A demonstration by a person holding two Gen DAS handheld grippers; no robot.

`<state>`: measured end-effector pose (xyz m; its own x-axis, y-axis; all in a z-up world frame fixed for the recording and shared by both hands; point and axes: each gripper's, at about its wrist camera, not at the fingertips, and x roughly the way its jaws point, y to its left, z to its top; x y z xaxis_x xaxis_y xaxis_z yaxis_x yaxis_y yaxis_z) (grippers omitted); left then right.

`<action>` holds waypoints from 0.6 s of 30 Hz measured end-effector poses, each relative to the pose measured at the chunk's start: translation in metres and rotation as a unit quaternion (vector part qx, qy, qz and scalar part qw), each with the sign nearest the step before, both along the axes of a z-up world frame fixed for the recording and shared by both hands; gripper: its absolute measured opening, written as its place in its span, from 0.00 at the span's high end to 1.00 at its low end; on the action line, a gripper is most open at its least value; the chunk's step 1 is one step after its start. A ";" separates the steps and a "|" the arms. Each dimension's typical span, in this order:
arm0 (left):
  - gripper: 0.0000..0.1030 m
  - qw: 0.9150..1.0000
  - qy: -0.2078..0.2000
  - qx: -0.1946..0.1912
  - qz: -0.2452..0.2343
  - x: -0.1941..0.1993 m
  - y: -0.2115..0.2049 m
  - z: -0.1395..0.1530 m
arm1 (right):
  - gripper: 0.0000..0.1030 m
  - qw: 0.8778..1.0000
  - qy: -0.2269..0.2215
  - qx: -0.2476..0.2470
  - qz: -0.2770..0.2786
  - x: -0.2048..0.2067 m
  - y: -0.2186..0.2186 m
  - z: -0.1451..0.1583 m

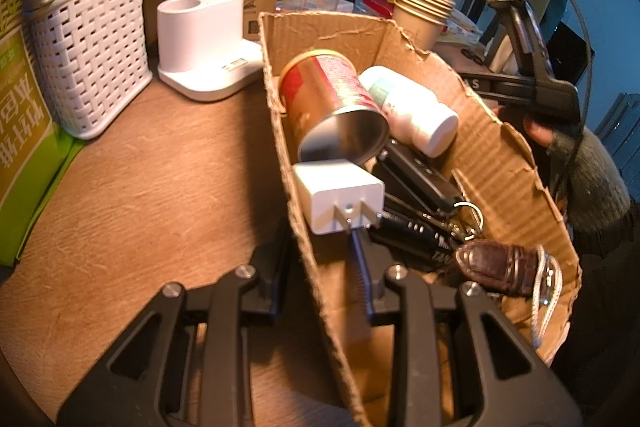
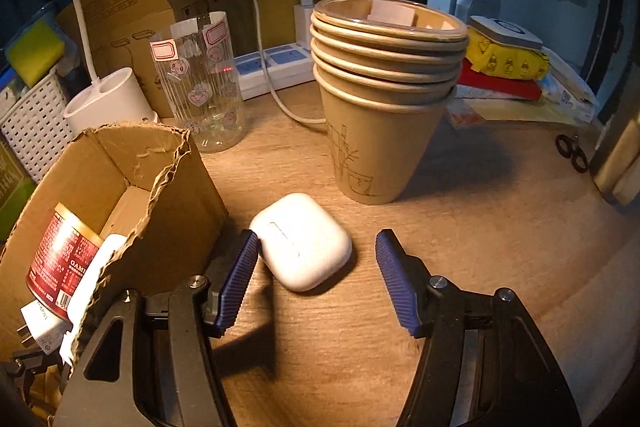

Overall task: Organize rigid objects
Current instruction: 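Close the right gripper on the white earbud case, then lift the earbud case with the right gripper and carry it over the box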

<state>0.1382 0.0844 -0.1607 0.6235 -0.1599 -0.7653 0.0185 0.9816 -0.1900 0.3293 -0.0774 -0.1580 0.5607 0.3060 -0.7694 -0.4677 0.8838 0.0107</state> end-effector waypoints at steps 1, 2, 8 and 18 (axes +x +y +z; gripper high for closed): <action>0.71 1.000 0.000 0.000 0.000 0.000 0.000 0.000 | 0.37 1.000 0.002 0.001 0.004 0.002 0.000 -0.001; 0.71 1.000 0.000 0.000 0.000 0.000 0.000 0.000 | 0.37 1.000 0.003 0.001 0.007 0.003 0.001 -0.001; 0.71 1.000 0.000 0.000 0.000 0.000 0.000 0.000 | 0.37 1.000 0.011 -0.004 0.010 0.010 0.003 -0.005; 0.71 1.000 0.000 0.000 0.000 0.000 -0.001 0.000 | 0.53 1.000 0.016 -0.013 0.012 0.006 0.007 -0.007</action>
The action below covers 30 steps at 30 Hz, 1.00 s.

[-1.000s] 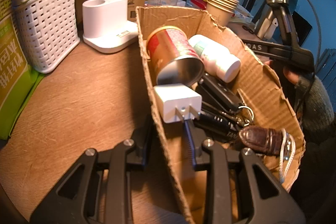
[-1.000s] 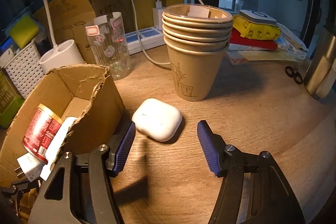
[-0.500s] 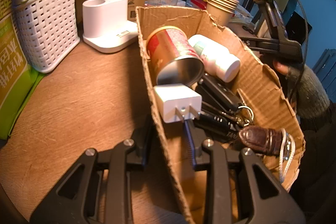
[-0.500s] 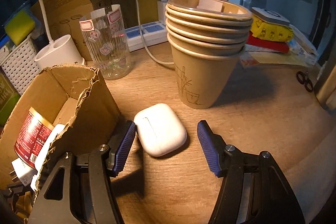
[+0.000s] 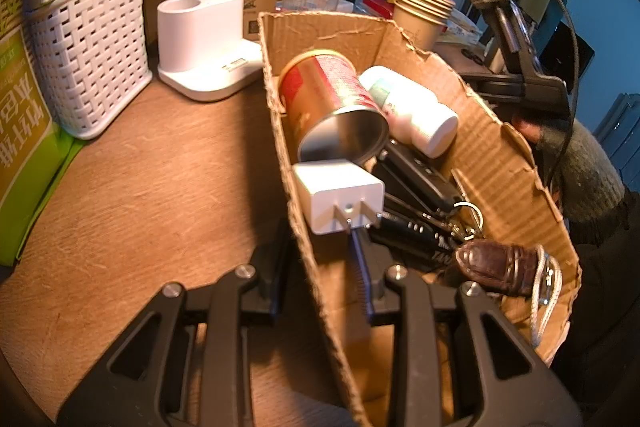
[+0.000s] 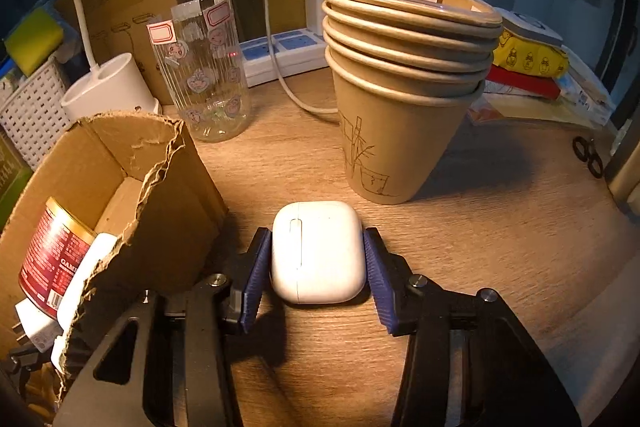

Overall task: Organize rigid objects
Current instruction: 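Lift the earbud case with the right gripper and carry it over the box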

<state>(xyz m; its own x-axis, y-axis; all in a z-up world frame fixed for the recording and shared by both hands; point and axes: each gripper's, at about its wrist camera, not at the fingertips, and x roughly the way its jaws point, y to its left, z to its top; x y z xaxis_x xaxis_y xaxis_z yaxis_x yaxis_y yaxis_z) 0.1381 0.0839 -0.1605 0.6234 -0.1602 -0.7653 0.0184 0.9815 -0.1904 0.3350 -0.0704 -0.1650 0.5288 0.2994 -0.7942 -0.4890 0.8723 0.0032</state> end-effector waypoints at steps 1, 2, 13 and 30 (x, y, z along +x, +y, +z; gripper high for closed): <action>0.71 1.000 0.000 0.000 0.000 0.000 0.000 0.000 | 0.53 1.000 0.000 0.000 -0.002 -0.001 0.000 0.000; 0.71 1.000 0.000 0.000 0.000 0.000 0.000 0.000 | 0.53 1.000 -0.001 -0.002 -0.003 -0.002 -0.001 0.001; 0.71 1.000 0.000 0.000 0.000 0.000 0.000 0.000 | 0.53 0.999 -0.031 0.006 -0.016 -0.025 -0.014 0.019; 0.71 1.000 0.000 -0.001 0.000 0.000 0.000 0.000 | 0.53 0.994 -0.110 0.026 0.008 -0.104 -0.007 0.078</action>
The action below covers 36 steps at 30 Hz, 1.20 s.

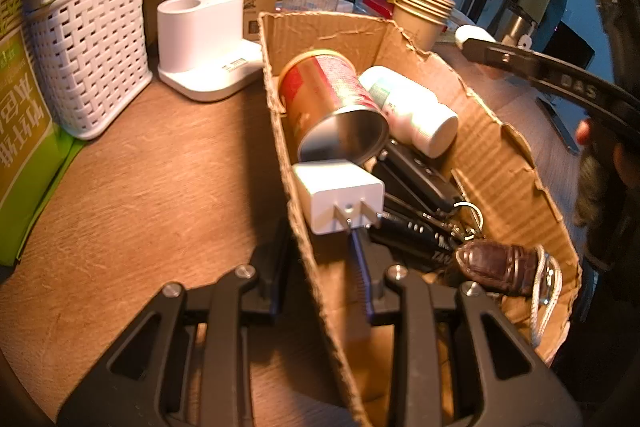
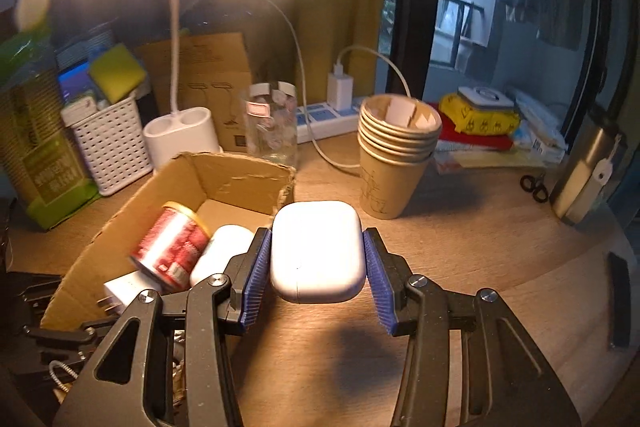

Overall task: Organize rigid objects
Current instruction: 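Lift the earbud case with the right gripper and carry it over the box, then lower the earbud case into the box and open the right gripper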

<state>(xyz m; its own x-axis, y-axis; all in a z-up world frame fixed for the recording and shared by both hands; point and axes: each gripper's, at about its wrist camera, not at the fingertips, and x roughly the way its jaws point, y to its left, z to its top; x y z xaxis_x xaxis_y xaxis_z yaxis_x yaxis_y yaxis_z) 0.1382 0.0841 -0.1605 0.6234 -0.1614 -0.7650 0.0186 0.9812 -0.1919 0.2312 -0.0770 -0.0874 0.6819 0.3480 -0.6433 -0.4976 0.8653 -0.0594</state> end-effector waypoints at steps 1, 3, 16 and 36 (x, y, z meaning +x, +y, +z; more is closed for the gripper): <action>0.71 1.000 0.000 0.000 0.000 0.000 0.000 0.000 | 0.53 1.000 -0.001 0.001 0.003 -0.003 0.001 0.001; 0.71 1.000 0.000 0.000 0.000 0.000 0.000 0.000 | 0.53 1.000 -0.003 0.004 0.008 -0.010 0.003 0.003; 0.71 1.000 0.000 0.000 0.000 0.000 0.000 0.000 | 0.53 0.997 0.003 0.013 0.072 -0.050 0.038 0.004; 0.71 1.000 0.000 0.000 0.000 0.000 0.000 0.000 | 0.53 0.992 0.049 -0.002 0.117 -0.058 0.067 -0.025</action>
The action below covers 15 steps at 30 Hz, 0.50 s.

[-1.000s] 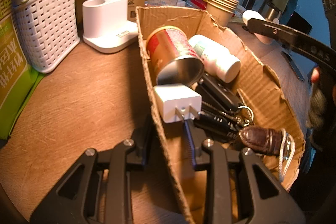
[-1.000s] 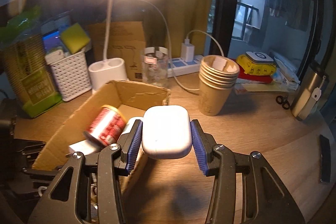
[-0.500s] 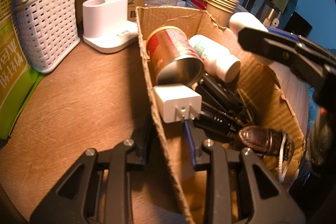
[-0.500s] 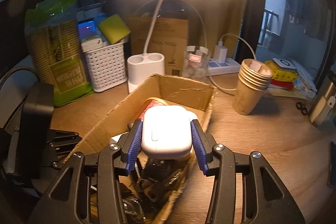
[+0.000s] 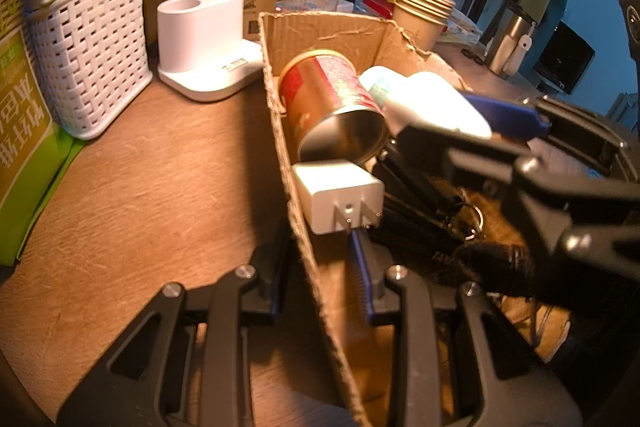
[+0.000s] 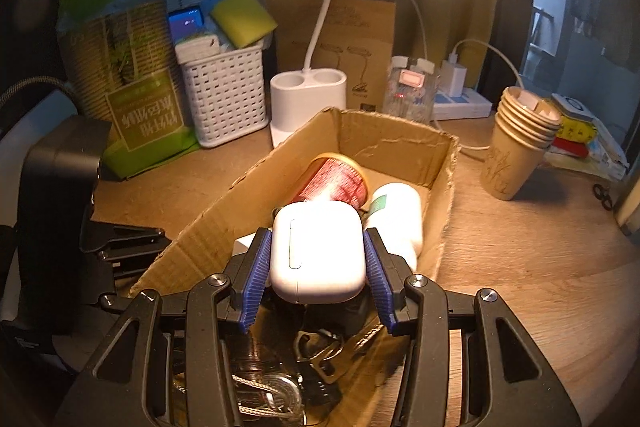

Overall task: Organize rigid objects
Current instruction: 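Lower the earbud case into the box and open the right gripper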

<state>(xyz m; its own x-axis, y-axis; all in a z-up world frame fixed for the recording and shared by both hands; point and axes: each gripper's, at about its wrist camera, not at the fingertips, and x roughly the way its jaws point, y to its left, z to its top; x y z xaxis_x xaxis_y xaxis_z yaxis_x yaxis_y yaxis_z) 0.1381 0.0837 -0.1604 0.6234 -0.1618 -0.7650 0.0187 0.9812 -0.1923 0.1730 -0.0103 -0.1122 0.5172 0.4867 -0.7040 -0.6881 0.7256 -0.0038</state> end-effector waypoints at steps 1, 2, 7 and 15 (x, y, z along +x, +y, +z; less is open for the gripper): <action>0.71 1.000 0.000 0.000 0.000 0.000 0.001 0.000 | 0.53 1.000 0.000 -0.001 0.001 0.000 0.000 -0.001; 0.71 1.000 0.000 0.000 0.000 0.000 0.000 0.000 | 0.53 1.000 0.000 -0.001 0.001 -0.001 0.000 -0.001; 0.71 1.000 0.000 0.000 0.000 0.000 0.001 0.000 | 0.53 1.000 0.008 -0.006 0.001 -0.001 0.000 -0.003; 0.71 1.000 0.000 0.000 0.000 0.000 0.001 0.000 | 0.53 1.000 0.020 -0.014 0.000 -0.001 0.002 -0.009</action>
<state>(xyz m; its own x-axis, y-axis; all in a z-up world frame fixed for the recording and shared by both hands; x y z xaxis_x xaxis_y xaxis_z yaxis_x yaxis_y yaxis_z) 0.1382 0.0845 -0.1605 0.6234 -0.1620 -0.7649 0.0188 0.9811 -0.1924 0.1723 -0.0081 -0.1211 0.4884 0.4667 -0.7373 -0.6882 0.7255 0.0034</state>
